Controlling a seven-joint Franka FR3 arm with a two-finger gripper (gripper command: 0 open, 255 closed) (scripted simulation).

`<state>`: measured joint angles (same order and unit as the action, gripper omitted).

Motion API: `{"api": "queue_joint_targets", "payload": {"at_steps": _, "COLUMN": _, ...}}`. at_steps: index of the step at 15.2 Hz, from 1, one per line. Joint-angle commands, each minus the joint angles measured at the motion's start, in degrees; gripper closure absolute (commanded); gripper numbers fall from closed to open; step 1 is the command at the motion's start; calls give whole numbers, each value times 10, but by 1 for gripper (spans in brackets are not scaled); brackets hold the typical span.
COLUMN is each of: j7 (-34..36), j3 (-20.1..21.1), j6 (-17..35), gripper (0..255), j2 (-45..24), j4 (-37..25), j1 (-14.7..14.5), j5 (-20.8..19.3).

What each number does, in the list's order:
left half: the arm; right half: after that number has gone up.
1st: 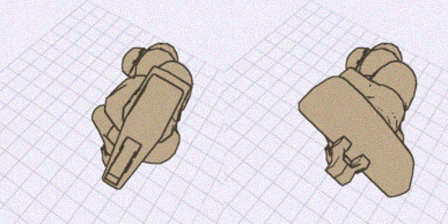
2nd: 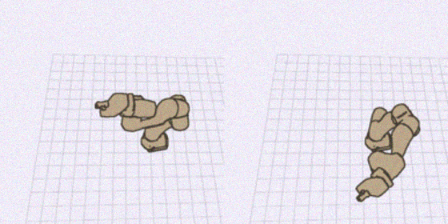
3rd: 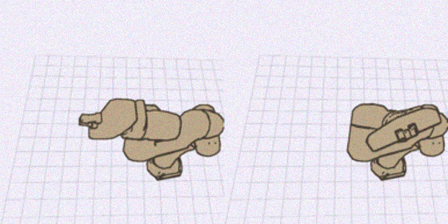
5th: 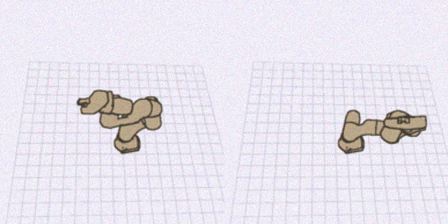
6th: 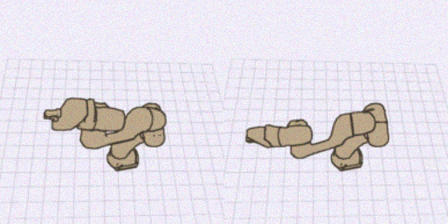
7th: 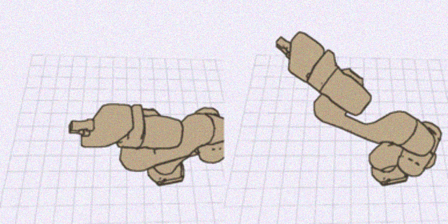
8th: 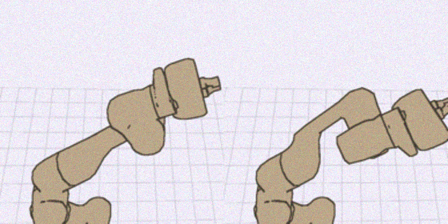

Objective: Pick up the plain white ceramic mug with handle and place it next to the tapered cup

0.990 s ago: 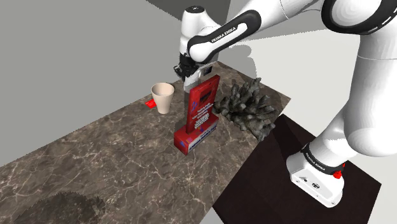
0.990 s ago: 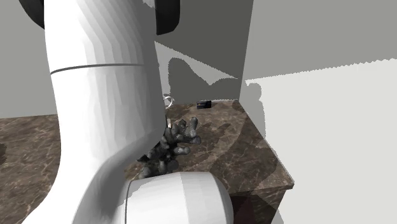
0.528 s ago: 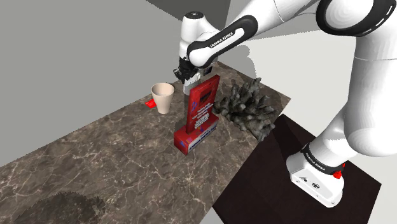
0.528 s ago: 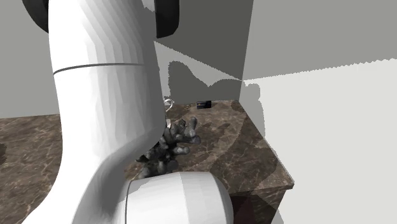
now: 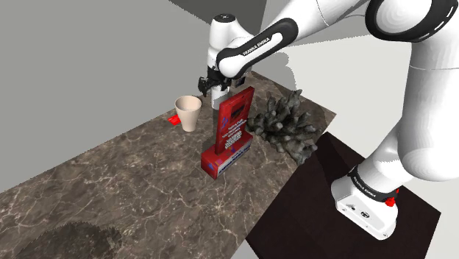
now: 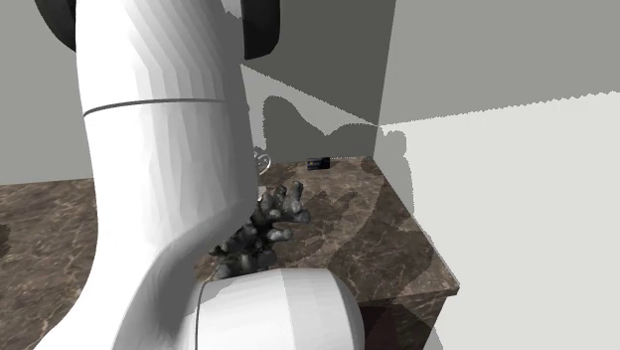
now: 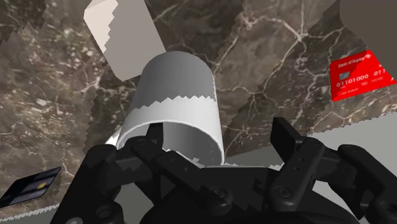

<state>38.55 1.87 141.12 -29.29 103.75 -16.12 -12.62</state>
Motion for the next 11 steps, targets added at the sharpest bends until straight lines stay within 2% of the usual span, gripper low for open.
{"api": "queue_joint_targets", "payload": {"at_steps": 1, "j7": 0, "j3": 0, "j6": 0, "gripper": 0, "j2": 0, "j4": -1, "j1": 0, "j5": 0}}
{"api": "queue_joint_targets", "payload": {"at_steps": 5, "j7": -5, "j3": 6, "j6": -48, "gripper": 0, "j2": 54, "j4": 6, "j1": -1, "j5": 8}}
{"api": "queue_joint_targets", "payload": {"at_steps": 11, "j7": -5, "j3": 6, "j6": -48, "gripper": 0, "j2": 54, "j4": 6, "j1": -1, "j5": 8}}
